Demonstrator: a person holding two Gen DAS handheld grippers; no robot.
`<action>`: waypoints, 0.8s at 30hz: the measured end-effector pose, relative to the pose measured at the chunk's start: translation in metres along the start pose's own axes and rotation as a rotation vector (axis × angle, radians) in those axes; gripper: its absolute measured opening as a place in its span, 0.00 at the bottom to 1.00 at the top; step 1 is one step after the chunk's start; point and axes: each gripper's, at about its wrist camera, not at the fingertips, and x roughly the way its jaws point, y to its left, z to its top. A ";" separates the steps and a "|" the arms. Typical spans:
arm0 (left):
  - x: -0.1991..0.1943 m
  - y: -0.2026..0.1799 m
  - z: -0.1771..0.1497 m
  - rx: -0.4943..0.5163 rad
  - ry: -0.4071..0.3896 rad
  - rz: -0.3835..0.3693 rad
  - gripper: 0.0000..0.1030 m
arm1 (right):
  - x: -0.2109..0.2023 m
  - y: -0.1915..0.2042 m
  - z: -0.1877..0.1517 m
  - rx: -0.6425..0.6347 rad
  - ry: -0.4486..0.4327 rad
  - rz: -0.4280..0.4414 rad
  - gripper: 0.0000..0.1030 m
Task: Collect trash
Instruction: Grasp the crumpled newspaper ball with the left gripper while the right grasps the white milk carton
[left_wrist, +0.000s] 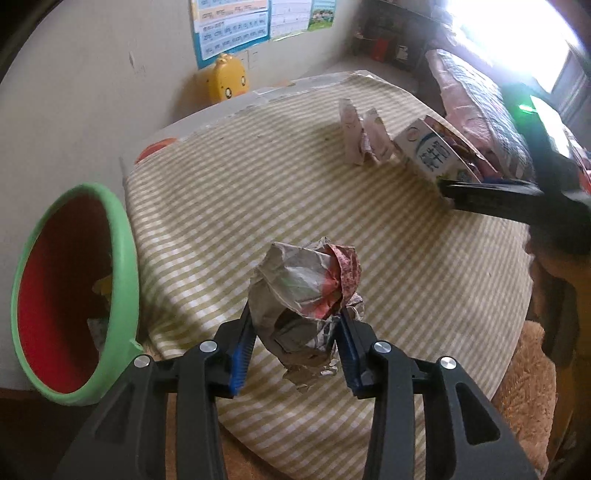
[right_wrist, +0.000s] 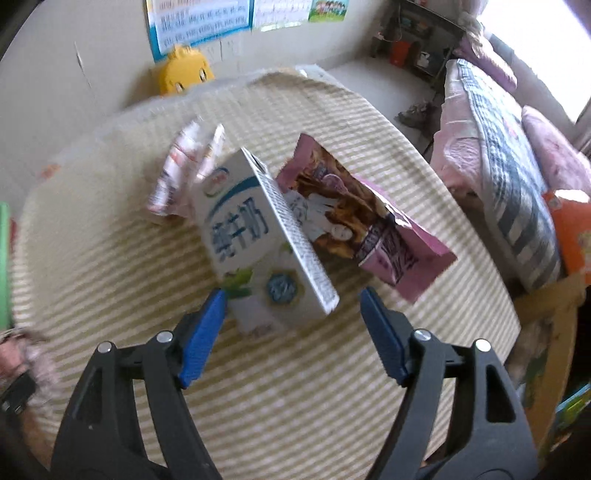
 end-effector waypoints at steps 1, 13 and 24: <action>0.000 -0.002 0.000 0.003 0.001 -0.003 0.38 | 0.002 0.001 0.000 0.003 0.011 0.005 0.63; 0.006 -0.004 -0.004 0.003 0.013 -0.013 0.42 | -0.044 -0.023 -0.050 0.214 0.077 0.376 0.44; 0.015 -0.003 -0.004 -0.007 0.018 -0.009 0.53 | -0.063 -0.008 -0.103 0.233 0.075 0.361 0.65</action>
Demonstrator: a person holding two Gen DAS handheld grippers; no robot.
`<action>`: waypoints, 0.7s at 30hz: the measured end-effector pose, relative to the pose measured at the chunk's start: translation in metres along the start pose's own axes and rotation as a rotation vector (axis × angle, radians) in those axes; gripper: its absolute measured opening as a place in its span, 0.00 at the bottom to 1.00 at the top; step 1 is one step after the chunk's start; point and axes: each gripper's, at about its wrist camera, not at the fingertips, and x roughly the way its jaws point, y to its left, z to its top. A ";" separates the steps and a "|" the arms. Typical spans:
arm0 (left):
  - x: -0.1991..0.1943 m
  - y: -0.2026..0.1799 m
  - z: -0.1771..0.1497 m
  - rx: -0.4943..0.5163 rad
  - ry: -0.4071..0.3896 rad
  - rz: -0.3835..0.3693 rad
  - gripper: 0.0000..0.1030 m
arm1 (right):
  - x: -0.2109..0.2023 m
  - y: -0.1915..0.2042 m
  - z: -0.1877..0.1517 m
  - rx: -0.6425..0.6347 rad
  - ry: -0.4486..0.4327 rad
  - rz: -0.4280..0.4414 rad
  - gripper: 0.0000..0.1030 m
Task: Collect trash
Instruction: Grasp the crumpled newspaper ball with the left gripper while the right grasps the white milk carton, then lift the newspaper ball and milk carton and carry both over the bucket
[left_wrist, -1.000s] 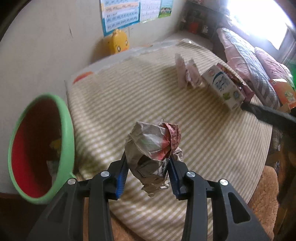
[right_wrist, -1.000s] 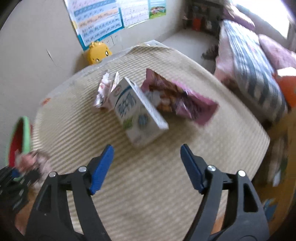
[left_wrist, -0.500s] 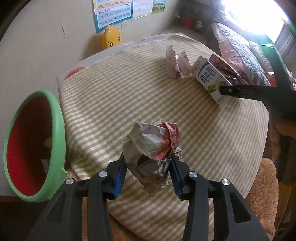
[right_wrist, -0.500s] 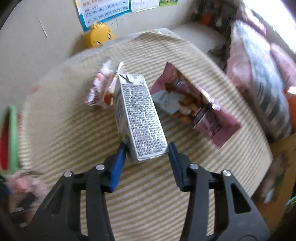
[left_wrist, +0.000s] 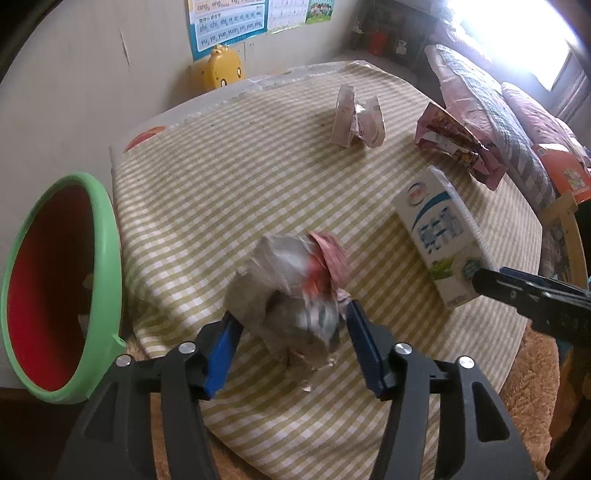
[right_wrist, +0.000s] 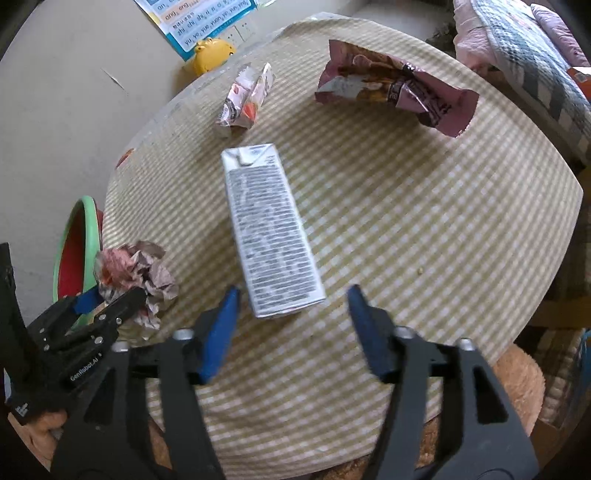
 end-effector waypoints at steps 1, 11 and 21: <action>0.001 0.000 0.001 -0.002 0.000 -0.001 0.53 | -0.001 0.001 0.000 -0.005 -0.005 -0.001 0.67; 0.014 0.013 0.003 -0.056 0.032 -0.008 0.53 | 0.009 0.014 0.020 -0.025 -0.015 -0.015 0.71; 0.002 0.023 0.006 -0.067 -0.003 -0.017 0.31 | 0.027 0.029 0.023 -0.033 -0.018 -0.039 0.71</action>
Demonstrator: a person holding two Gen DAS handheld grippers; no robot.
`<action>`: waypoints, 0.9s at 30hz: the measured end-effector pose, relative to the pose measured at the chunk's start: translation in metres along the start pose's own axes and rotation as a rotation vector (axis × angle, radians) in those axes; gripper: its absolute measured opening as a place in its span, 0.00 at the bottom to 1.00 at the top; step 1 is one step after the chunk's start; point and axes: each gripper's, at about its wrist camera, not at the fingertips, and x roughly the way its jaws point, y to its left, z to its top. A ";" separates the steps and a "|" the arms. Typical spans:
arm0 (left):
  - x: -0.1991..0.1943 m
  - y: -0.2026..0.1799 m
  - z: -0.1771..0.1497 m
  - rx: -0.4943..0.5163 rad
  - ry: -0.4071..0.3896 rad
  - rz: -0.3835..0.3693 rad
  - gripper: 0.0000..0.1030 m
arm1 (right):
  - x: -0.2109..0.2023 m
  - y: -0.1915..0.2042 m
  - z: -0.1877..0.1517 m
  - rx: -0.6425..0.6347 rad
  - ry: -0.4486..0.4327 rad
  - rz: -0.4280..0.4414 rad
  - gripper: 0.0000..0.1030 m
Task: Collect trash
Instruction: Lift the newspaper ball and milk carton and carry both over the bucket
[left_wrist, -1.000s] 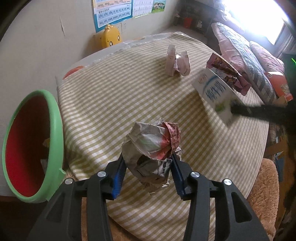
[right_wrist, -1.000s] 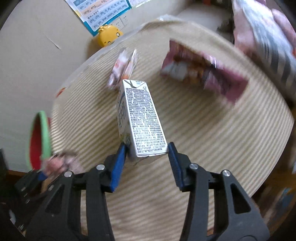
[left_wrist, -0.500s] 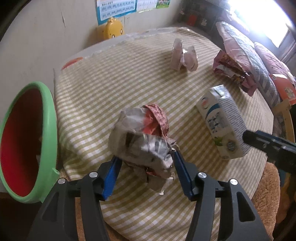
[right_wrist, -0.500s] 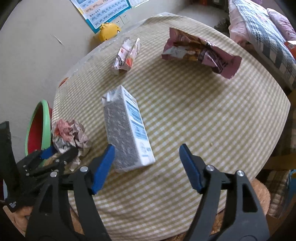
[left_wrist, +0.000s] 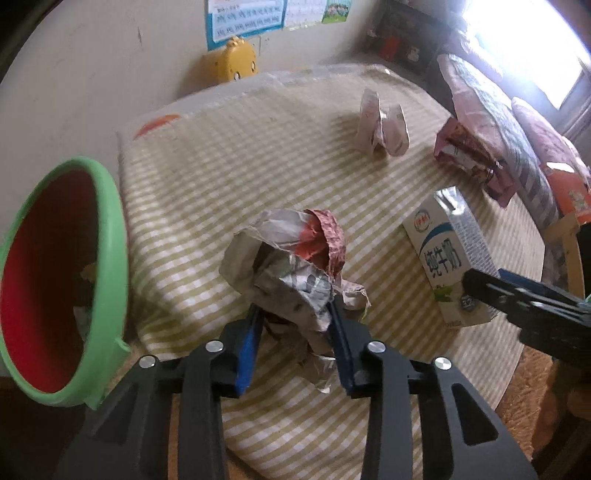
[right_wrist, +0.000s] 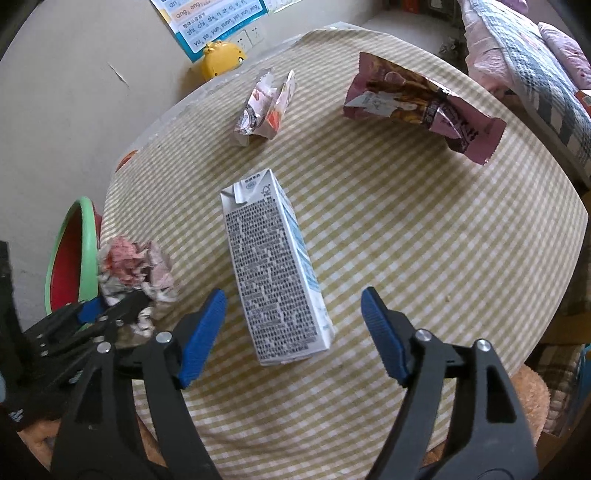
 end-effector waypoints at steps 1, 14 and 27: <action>-0.004 0.001 0.001 -0.002 -0.011 0.002 0.31 | 0.002 0.001 0.000 -0.004 -0.002 -0.003 0.71; -0.081 0.012 0.019 0.005 -0.231 0.046 0.31 | -0.023 0.010 -0.005 0.005 -0.062 0.081 0.37; -0.119 0.021 0.025 -0.008 -0.328 0.063 0.32 | -0.107 0.036 0.005 0.000 -0.240 0.210 0.36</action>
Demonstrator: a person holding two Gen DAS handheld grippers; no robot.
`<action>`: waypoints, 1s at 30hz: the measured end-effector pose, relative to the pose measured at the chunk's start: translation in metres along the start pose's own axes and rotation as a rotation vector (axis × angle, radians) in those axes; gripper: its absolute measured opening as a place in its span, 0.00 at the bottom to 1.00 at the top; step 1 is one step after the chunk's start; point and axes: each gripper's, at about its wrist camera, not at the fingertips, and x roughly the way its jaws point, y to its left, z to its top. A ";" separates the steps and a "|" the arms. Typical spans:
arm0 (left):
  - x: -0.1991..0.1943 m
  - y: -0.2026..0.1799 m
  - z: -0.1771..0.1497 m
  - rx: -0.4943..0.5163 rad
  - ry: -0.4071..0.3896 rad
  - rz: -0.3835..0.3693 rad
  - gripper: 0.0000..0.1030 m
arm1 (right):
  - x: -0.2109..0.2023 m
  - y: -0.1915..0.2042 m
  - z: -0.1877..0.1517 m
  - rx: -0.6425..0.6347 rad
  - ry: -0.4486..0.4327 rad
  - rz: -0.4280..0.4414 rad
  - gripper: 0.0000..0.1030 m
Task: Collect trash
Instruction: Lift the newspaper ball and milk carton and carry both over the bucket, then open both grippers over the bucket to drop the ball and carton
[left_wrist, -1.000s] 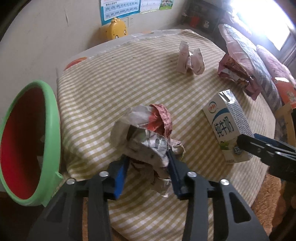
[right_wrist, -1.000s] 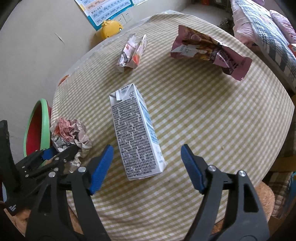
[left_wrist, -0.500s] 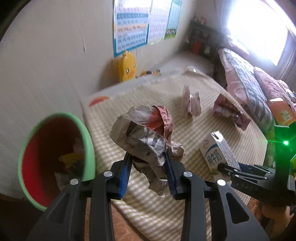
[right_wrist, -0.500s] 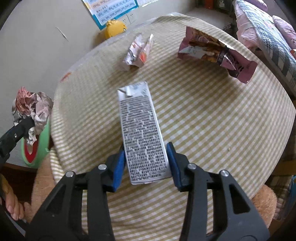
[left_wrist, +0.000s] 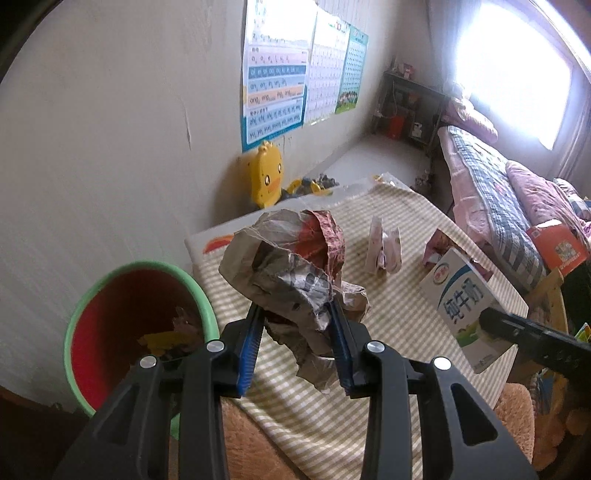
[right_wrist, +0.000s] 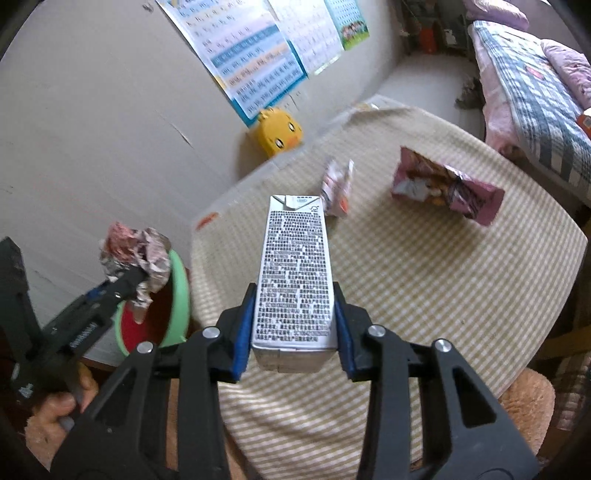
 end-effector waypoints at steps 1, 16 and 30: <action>-0.002 0.000 0.001 0.002 -0.007 0.002 0.32 | -0.004 0.002 0.000 -0.004 -0.007 0.004 0.36; -0.019 0.020 0.005 -0.017 -0.056 0.034 0.32 | -0.025 0.050 0.013 -0.088 -0.060 0.067 0.36; -0.008 0.124 -0.026 -0.189 0.014 0.221 0.32 | 0.059 0.148 -0.001 -0.233 0.124 0.196 0.36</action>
